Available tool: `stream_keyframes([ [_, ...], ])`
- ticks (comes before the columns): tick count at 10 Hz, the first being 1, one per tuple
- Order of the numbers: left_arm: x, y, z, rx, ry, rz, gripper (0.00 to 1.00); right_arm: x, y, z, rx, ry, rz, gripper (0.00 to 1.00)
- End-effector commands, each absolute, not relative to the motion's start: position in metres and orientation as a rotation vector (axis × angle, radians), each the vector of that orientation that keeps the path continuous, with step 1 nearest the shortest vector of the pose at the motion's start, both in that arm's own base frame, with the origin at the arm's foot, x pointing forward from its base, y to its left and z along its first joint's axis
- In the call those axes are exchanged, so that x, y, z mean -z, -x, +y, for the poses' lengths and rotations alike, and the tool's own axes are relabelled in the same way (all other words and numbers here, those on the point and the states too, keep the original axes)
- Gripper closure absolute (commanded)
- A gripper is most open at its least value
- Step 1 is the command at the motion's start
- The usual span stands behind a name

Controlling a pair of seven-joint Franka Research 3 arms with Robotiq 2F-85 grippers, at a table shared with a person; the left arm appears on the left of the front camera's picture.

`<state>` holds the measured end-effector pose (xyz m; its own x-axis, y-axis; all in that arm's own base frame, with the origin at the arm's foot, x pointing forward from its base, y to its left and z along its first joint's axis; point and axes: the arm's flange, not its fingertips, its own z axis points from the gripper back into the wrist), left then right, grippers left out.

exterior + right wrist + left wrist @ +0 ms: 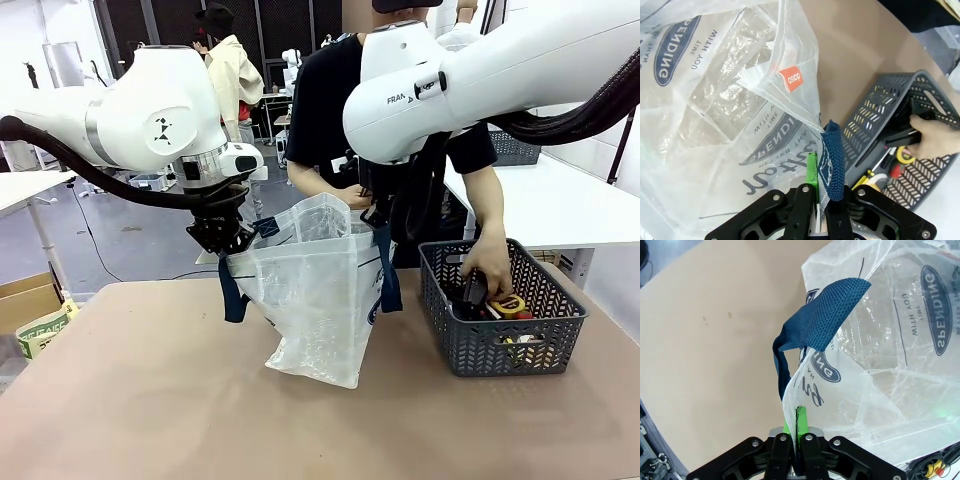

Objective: Transfer purchased items from the store into the shopping bag.
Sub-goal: Move the Reusable shopping bag to the right side of the table.

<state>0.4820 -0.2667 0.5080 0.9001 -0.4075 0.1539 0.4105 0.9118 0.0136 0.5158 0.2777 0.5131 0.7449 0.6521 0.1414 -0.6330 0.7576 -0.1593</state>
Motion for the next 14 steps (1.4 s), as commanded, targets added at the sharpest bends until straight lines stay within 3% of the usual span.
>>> stream_keyframes([
  [1,-0.509,-0.480,-0.264,0.472,0.032,-0.154,1.00,-0.510,-0.516,0.277,-0.735,0.130,-0.216,1.00],
  [14,-0.507,-0.484,-0.250,0.558,0.062,-0.163,1.00,-0.510,-0.526,0.265,-0.742,0.148,-0.238,1.00],
])
